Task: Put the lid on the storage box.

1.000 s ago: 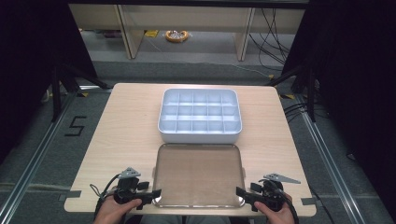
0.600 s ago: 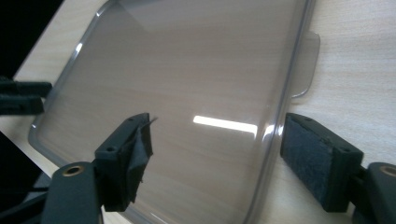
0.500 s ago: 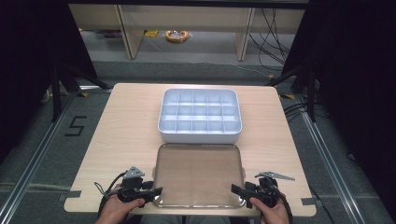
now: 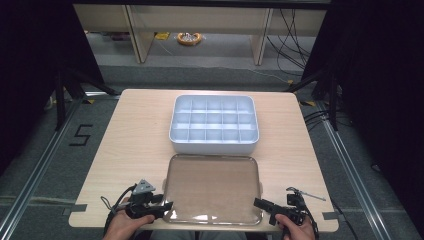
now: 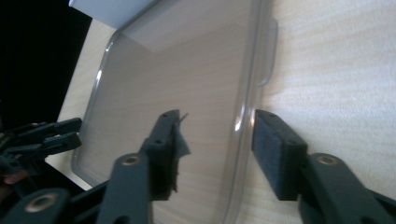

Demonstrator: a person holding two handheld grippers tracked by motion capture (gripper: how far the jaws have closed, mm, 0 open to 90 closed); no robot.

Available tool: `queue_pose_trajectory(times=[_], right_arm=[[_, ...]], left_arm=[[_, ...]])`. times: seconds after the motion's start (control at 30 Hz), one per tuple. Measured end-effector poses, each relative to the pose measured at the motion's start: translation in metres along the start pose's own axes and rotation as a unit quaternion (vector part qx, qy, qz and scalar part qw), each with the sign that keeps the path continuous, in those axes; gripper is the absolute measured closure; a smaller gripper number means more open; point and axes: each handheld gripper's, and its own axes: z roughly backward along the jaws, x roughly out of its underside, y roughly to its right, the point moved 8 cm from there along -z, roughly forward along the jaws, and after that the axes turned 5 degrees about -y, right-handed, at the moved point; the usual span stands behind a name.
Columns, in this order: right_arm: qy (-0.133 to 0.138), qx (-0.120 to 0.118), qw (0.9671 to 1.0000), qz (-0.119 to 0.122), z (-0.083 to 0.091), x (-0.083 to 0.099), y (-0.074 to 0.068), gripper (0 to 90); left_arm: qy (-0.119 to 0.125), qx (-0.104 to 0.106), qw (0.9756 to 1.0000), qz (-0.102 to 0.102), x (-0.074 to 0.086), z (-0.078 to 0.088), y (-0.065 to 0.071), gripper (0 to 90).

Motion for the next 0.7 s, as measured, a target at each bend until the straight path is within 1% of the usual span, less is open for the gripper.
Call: queue_pose_trajectory(times=[0.03,0.07,0.1,0.13,0.17,0.2,0.23,0.27,0.3,0.33,0.37,0.4,0.43,0.47,0.5,0.53,0.57,0.6,0.63,0.67,0.7], right_arm=[[-0.005,-0.026,0.9995,-0.017,-0.002,0.003,-0.002,62.1],[0.006,-0.014,0.9999,0.008,-0.004,0.002,0.002,65.3],[0.006,-0.014,0.9999,0.008,-0.004,0.002,0.002,65.3],[0.003,-0.003,0.9997,0.022,-0.002,0.002,0.0,65.6],[0.004,-0.007,0.9993,0.035,0.001,0.001,-0.005,65.7],[0.01,-0.013,0.9984,0.054,0.001,-0.001,-0.005,66.1],[0.008,-0.025,0.9988,0.041,0.003,0.001,-0.01,65.8],[0.02,-0.022,0.9967,0.075,0.002,-0.001,-0.008,65.7],[0.023,-0.025,0.9953,0.091,0.007,0.001,-0.014,65.6],[0.023,-0.025,0.9953,0.091,0.007,0.001,-0.014,65.6],[0.023,-0.027,0.9944,0.099,0.009,0.002,-0.018,65.2],[0.027,-0.025,0.9909,0.129,0.011,0.002,-0.021,64.9],[0.032,-0.029,0.9887,0.144,0.014,0.002,-0.027,64.8],[0.042,-0.031,0.9856,0.161,0.017,0.0,-0.031,64.8],[0.047,-0.04,0.9813,0.182,0.02,0.0,-0.037,64.8],[0.052,-0.038,0.9793,0.192,0.022,-0.001,-0.039,64.9],[0.042,-0.031,0.9776,0.204,0.024,0.003,-0.045,64.9],[0.042,-0.031,0.9776,0.204,0.024,0.003,-0.045,64.9],[0.046,-0.033,0.9747,0.216,0.023,0.003,-0.045,64.9],[0.047,-0.042,0.9727,0.223,0.023,0.004,-0.049,65.0],[0.047,-0.042,0.9727,0.223,0.023,0.004,-0.049,65.0]], left_arm=[[0.01,0.0,0.9998,-0.018,-0.002,-0.001,-0.001,49.3],[0.013,-0.005,0.9997,-0.019,-0.002,-0.002,-0.001,49.6],[0.01,0.001,0.9998,-0.02,-0.002,-0.001,0.001,49.6],[0.011,-0.012,0.9997,-0.02,-0.002,-0.001,0.001,49.3],[0.011,-0.007,0.9997,-0.021,-0.002,-0.002,0.0,48.8],[0.016,0.0,0.9997,-0.018,-0.002,-0.002,0.001,48.4],[0.018,0.003,0.9997,-0.013,-0.003,-0.002,0.0,48.5],[0.012,0.01,0.9997,-0.02,-0.002,-0.001,0.0,48.2],[0.013,0.016,0.9996,-0.018,-0.002,-0.001,0.001,45.7],[0.013,0.016,0.9996,-0.018,-0.002,-0.001,0.001,43.7],[0.01,0.023,0.9996,-0.016,-0.001,0.0,0.001,43.7],[0.014,0.022,0.9996,-0.01,-0.001,-0.001,0.001,40.7],[0.014,0.02,0.9997,-0.009,-0.002,-0.001,0.001,39.2],[0.018,0.024,0.9995,-0.007,-0.002,-0.001,0.001,38.2],[0.017,0.027,0.9995,-0.001,-0.002,-0.001,0.001,36.7],[0.017,0.027,0.9995,0.001,-0.002,-0.001,0.0,35.7],[0.03,0.025,0.9991,0.015,-0.004,-0.002,0.001,31.0],[0.012,0.023,0.9997,0.003,-0.002,0.0,-0.002,31.0],[0.02,0.02,0.9995,0.011,-0.004,-0.001,-0.002,29.0],[0.018,0.022,0.9995,0.015,-0.004,-0.001,-0.002,28.4],[0.017,0.021,0.9995,0.018,-0.004,-0.001,-0.003,28.4]])
